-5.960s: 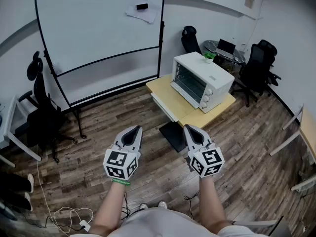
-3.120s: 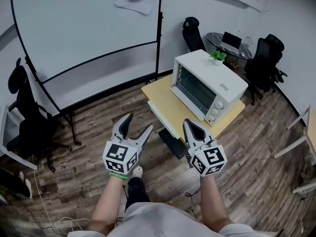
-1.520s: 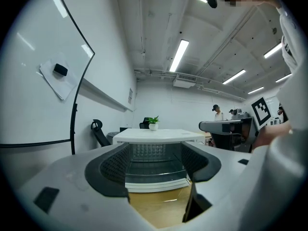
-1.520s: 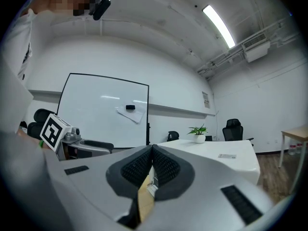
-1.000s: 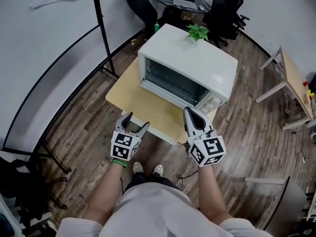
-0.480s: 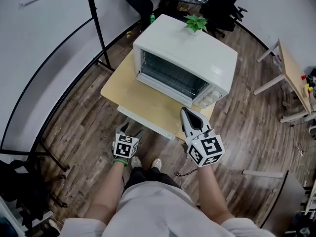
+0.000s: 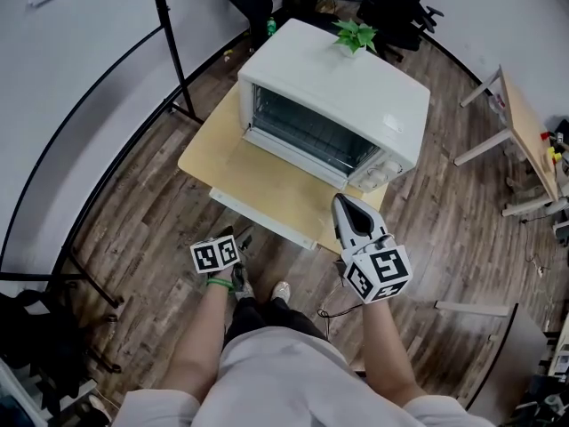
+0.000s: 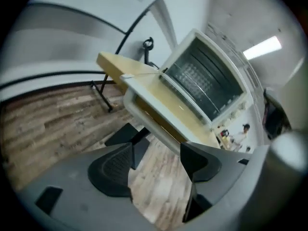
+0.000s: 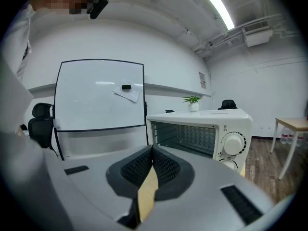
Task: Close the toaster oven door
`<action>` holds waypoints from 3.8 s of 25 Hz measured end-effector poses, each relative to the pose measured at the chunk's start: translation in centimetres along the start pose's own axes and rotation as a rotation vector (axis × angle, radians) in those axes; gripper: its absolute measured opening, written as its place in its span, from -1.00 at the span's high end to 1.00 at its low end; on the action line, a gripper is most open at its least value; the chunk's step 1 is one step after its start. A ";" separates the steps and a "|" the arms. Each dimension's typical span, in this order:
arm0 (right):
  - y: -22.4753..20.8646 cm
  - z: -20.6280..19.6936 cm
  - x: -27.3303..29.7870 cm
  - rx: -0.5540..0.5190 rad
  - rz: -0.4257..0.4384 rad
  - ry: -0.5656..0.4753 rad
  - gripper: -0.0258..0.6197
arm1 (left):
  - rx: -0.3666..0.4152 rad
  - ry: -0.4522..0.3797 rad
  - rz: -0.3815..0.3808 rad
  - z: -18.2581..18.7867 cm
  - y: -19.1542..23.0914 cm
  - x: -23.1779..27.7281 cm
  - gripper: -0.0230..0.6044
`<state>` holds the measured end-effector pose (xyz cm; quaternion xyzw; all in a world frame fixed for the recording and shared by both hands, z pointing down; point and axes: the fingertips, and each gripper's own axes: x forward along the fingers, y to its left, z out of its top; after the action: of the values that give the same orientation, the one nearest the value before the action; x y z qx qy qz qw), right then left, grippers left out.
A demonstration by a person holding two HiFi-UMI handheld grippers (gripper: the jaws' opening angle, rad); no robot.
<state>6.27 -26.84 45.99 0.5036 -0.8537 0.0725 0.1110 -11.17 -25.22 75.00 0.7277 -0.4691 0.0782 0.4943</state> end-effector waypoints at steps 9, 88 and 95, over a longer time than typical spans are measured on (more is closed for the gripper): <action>-1.4 -0.8 -1.0 -0.010 -0.041 0.034 0.92 | -0.598 -0.153 -0.152 -1.5 1.8 1.7 -0.05; -6.4 6.0 -6.3 0.027 -0.184 -0.194 0.92 | -0.630 -0.477 -0.699 23.1 -20.4 -1.3 0.62; -7.7 6.1 -7.2 0.027 -0.218 -0.195 0.92 | -0.648 -0.493 -0.701 24.5 -21.4 -0.3 0.62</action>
<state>15.68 -25.96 38.32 0.5995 -0.7996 0.0222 0.0280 -3.62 -42.88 48.76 0.6476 -0.3002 -0.4134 0.5653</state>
